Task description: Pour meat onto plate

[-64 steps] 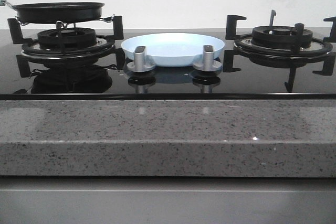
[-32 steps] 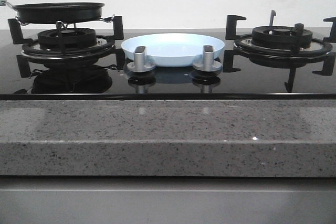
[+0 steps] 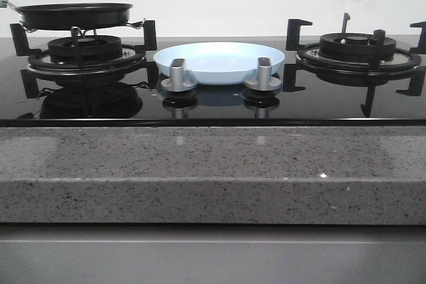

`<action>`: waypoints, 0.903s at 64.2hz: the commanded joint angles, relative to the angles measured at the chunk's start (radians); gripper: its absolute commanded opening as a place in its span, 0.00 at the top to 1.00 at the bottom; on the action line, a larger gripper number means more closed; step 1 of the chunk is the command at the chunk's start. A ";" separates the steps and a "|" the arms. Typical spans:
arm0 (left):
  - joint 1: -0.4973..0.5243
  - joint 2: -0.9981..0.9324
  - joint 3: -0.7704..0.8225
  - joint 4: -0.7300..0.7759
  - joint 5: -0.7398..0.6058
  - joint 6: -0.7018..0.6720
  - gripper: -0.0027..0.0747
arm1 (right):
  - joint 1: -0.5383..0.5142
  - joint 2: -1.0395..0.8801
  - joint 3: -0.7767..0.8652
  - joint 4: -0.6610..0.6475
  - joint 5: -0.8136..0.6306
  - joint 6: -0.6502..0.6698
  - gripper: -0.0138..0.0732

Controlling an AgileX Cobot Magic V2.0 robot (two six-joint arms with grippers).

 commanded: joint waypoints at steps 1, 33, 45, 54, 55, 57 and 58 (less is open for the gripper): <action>0.001 -0.016 0.003 -0.008 -0.084 -0.002 0.99 | -0.007 -0.016 -0.004 -0.009 -0.075 -0.005 0.91; 0.001 -0.002 -0.080 -0.116 -0.137 -0.002 0.99 | -0.007 -0.015 -0.065 -0.012 -0.128 -0.005 0.91; 0.001 0.161 -0.308 -0.089 0.048 -0.002 0.99 | -0.007 0.092 -0.281 -0.033 -0.037 -0.005 0.91; 0.001 0.381 -0.448 -0.068 0.053 -0.002 0.99 | -0.007 0.277 -0.455 -0.034 0.004 -0.005 0.91; 0.001 0.403 -0.461 -0.068 0.047 -0.002 0.99 | -0.007 0.309 -0.472 -0.034 0.006 -0.005 0.91; 0.001 0.456 -0.492 -0.068 0.035 -0.002 0.99 | -0.007 0.350 -0.511 -0.034 0.008 -0.005 0.91; 0.001 0.476 -0.504 -0.068 0.032 -0.002 0.99 | -0.007 0.381 -0.533 -0.034 0.009 -0.005 0.91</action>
